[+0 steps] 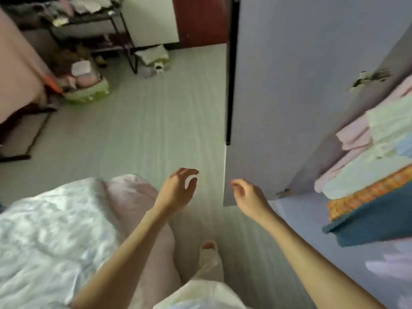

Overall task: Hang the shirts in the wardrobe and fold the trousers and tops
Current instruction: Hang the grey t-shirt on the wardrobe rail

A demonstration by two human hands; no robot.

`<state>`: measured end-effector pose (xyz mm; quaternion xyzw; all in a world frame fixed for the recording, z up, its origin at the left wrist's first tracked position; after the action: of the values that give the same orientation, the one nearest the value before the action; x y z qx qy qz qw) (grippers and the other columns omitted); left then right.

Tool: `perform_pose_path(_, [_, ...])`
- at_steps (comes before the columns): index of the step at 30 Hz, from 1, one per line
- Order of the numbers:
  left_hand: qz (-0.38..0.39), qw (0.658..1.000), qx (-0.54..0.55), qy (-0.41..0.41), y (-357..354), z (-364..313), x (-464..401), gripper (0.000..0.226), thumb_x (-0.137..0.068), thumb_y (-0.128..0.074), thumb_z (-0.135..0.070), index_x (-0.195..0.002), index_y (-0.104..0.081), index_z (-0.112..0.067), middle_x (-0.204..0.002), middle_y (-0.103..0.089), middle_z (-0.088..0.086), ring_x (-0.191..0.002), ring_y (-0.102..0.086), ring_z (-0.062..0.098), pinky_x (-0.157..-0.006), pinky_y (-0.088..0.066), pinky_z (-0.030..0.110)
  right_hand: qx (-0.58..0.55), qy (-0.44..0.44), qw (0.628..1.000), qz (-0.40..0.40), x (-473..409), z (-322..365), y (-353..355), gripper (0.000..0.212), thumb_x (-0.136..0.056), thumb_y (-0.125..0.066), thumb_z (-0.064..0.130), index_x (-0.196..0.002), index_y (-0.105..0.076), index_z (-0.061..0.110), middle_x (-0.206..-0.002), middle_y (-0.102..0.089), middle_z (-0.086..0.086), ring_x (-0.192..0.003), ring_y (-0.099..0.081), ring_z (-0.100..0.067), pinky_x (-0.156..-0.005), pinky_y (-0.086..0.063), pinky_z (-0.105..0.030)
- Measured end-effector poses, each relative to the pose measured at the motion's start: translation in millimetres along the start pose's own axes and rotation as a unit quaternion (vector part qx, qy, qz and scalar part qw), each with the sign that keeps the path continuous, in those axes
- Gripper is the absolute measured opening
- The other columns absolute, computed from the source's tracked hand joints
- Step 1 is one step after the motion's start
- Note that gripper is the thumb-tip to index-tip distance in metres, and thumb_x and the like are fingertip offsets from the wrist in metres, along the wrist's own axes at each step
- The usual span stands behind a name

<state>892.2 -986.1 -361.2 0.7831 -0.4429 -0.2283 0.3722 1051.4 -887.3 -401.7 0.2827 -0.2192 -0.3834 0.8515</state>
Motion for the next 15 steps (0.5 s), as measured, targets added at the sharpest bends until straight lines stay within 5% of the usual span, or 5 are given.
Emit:
perform_pose_path(7, [-0.175,0.949,-0.002,0.262,131,188,171,0.025,-0.089,-0.054,-0.007,-0.110,-0.067,-0.012,-0.111,-0.065,0.007,-0.099,-0.063,0.023,-0.083,-0.040,0.020,0.028,0.139,0.964,0.226,21,144,-209,0.028,-0.094,-0.044,0.015,-0.116,-0.061,0.015,-0.116,-0.065,-0.008,-0.107,-0.059,-0.027,-0.086,-0.043,-0.030])
perform_pose_path(10, [-0.241,0.898,0.005,0.369,175,255,267,0.025,-0.089,-0.054,-0.007,-0.111,-0.066,-0.010,-0.112,-0.064,0.006,-0.100,-0.062,0.020,-0.078,-0.036,0.012,0.058,0.201,0.921,0.329,58,210,-307,0.029,-0.095,-0.041,0.015,-0.117,-0.059,0.016,-0.119,-0.064,-0.006,-0.109,-0.057,-0.024,-0.085,-0.041,-0.026])
perform_pose_path(15, [-0.308,0.813,0.021,0.493,226,356,379,0.030,-0.090,-0.052,-0.008,-0.118,-0.061,-0.009,-0.119,-0.059,0.010,-0.108,-0.057,0.024,-0.091,-0.039,0.027,0.072,0.270,0.852,0.442,114,309,-434,0.031,-0.096,-0.037,0.017,-0.119,-0.057,0.017,-0.112,-0.063,0.000,-0.097,-0.056,-0.016,-0.077,-0.042,-0.025])
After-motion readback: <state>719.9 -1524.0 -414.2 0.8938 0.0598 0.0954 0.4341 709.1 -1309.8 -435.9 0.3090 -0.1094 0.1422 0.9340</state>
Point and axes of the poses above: each hand's wrist, its own x-axis away from the middle knuckle, its own y-axis out of the back of the hand, z = x × y, the point moved 10 cm from there along -x, towards the middle knuckle
